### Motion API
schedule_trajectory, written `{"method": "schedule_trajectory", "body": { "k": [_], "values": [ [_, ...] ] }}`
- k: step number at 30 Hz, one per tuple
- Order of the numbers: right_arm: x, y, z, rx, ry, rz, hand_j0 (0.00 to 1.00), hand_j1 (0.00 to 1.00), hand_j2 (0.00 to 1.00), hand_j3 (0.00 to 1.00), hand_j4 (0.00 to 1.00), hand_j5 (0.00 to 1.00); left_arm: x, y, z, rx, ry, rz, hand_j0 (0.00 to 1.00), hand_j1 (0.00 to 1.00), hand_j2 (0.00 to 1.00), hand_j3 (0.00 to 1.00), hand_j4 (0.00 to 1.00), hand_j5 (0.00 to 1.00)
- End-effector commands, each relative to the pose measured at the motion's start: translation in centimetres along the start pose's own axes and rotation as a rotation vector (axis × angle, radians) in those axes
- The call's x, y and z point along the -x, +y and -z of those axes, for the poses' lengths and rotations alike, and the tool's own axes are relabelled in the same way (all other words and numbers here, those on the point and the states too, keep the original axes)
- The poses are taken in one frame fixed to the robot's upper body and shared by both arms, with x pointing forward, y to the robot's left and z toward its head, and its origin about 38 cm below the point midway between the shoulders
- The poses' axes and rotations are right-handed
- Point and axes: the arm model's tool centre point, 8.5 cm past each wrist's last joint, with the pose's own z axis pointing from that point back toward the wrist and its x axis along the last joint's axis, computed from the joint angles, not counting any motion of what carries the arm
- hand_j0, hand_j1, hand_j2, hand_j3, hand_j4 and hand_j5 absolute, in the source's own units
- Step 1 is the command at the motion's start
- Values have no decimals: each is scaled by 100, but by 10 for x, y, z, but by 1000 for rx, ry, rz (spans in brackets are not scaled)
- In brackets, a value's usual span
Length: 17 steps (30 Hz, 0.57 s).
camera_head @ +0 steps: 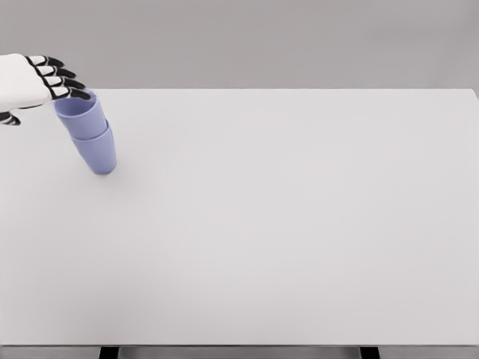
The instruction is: Place the right cup on the left cup with left arm
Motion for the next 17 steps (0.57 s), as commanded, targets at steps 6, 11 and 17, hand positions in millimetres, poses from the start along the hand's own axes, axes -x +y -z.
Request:
{"method": "schedule_trajectory", "body": {
  "k": [6,11,17],
  "values": [
    [0,0,0,-1,-1,0,100,100,100,100,100,100,-14,17,3,-60,-49,6,100,100,100,100,100,100],
    [0,0,0,1,0,0,100,100,100,100,100,100,-20,13,7,-54,-66,1,100,100,100,100,100,100],
    [0,0,0,-1,-1,0,100,100,100,100,100,100,-30,18,10,-69,-96,14,100,100,100,100,100,100]
  ]
}}
